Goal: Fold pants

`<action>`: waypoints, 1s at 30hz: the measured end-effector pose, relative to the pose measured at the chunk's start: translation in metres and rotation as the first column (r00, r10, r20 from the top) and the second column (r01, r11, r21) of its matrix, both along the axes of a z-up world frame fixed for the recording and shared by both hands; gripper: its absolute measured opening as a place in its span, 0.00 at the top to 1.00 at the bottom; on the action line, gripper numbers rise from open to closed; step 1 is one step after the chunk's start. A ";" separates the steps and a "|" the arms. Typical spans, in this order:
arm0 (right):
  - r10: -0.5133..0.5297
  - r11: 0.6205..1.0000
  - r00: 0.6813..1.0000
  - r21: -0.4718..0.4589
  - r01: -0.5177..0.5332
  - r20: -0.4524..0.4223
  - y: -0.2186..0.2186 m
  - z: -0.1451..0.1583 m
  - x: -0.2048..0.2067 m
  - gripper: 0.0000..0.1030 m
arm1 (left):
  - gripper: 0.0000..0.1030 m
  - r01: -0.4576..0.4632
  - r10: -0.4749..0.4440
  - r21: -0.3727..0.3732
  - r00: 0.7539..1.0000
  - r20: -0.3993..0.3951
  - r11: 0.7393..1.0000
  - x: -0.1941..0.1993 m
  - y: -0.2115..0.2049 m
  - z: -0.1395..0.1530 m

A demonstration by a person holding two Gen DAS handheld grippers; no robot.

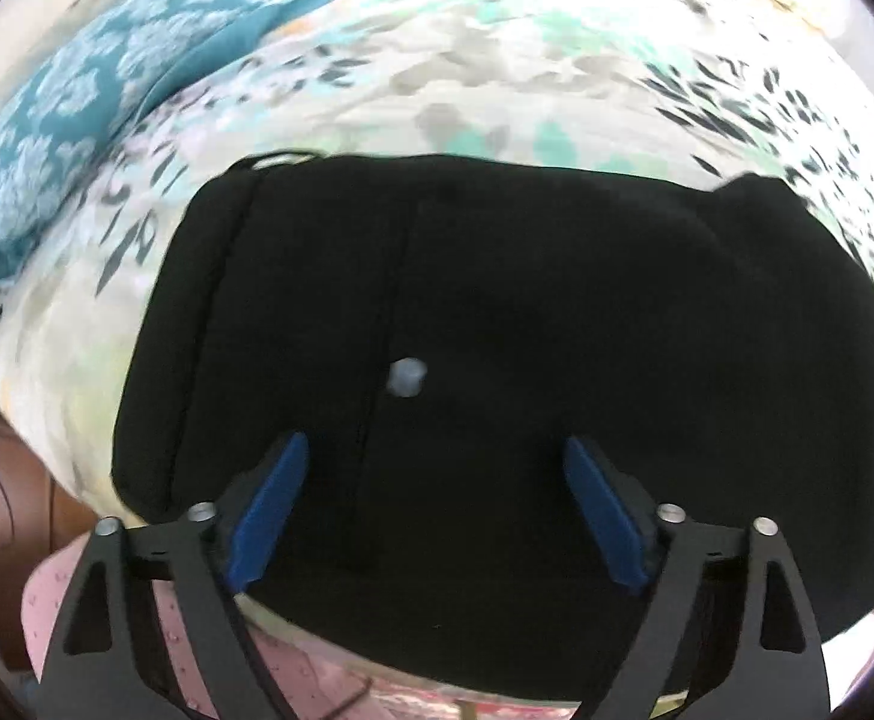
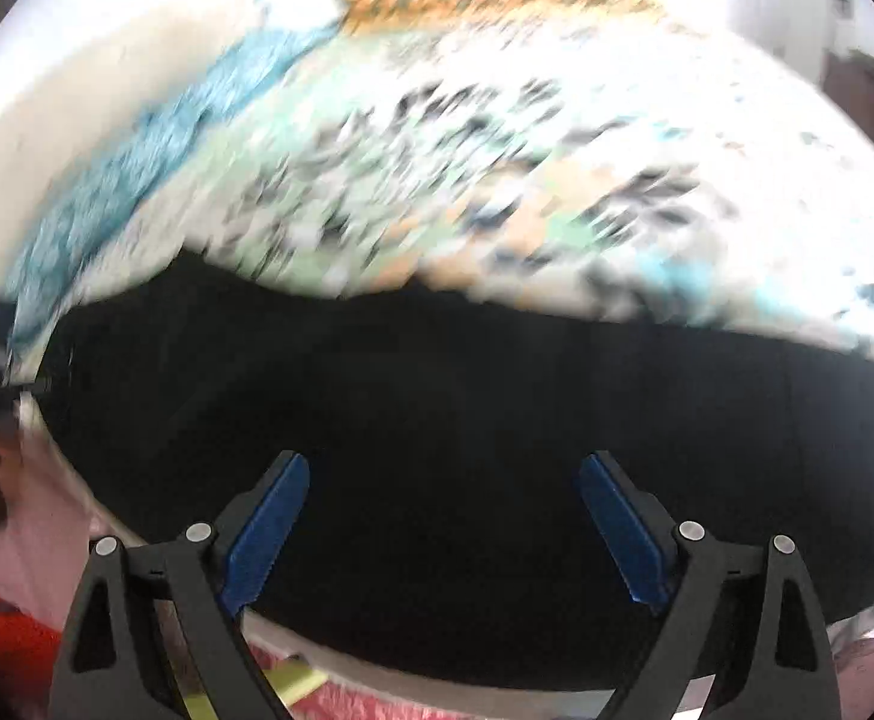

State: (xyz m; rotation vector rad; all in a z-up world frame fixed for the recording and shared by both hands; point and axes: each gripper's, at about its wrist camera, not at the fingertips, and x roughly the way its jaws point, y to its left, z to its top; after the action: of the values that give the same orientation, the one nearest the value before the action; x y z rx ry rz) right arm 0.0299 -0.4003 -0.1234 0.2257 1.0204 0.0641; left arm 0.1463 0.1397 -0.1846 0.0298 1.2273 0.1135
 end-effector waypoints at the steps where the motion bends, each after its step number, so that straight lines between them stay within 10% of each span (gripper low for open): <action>1: -0.045 0.999 0.999 0.001 0.045 -0.025 -0.023 -0.005 0.003 0.11 | 0.12 -0.002 0.002 0.004 1.000 -0.003 1.000 -0.001 0.000 0.000; 5: -0.286 0.953 0.943 0.048 0.297 -0.169 -0.121 -0.045 0.003 0.16 | 0.08 -0.013 0.013 0.016 1.000 -0.009 1.000 -0.006 0.003 -0.002; 7: -0.379 0.891 0.919 0.224 0.395 -0.112 -0.168 -0.044 -0.013 0.23 | 0.07 -0.021 0.021 0.016 1.000 -0.007 1.000 -0.004 0.008 -0.006; 11: -0.511 0.810 0.847 0.250 0.531 -0.143 -0.245 -0.038 -0.029 0.21 | 0.06 -0.036 0.036 0.025 0.999 -0.004 0.999 0.009 -0.003 -0.010; 16: -0.690 0.579 0.685 0.388 0.717 -0.234 -0.341 -0.034 -0.072 0.24 | 0.05 -0.040 0.040 0.026 0.999 0.001 0.999 0.011 -0.004 -0.009; 18: -0.690 0.603 0.693 0.362 0.711 -0.211 -0.354 -0.017 -0.079 0.23 | 0.05 -0.045 0.045 0.021 0.999 0.005 0.999 0.011 -0.003 -0.009; 24: -0.429 0.901 0.852 -0.077 0.427 -0.300 -0.328 -0.006 -0.062 0.24 | 0.03 -0.060 0.060 0.029 0.998 0.011 0.998 0.012 -0.004 -0.010; 27: -0.347 0.930 0.820 -0.276 0.241 -0.455 -0.317 -0.044 -0.067 0.23 | 0.03 -0.058 0.057 0.020 0.998 0.007 0.998 0.011 -0.004 -0.010; 30: -0.373 0.927 0.821 -0.213 0.309 -0.433 -0.332 -0.035 -0.082 0.22 | 0.03 -0.056 0.056 0.012 0.998 0.004 0.998 0.008 -0.003 -0.009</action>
State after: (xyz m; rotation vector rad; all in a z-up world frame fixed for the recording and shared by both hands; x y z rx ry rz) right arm -0.0524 -0.7324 -0.1581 0.3077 1.4468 -0.4075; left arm 0.1548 0.1365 -0.1935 0.0059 1.2241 0.1696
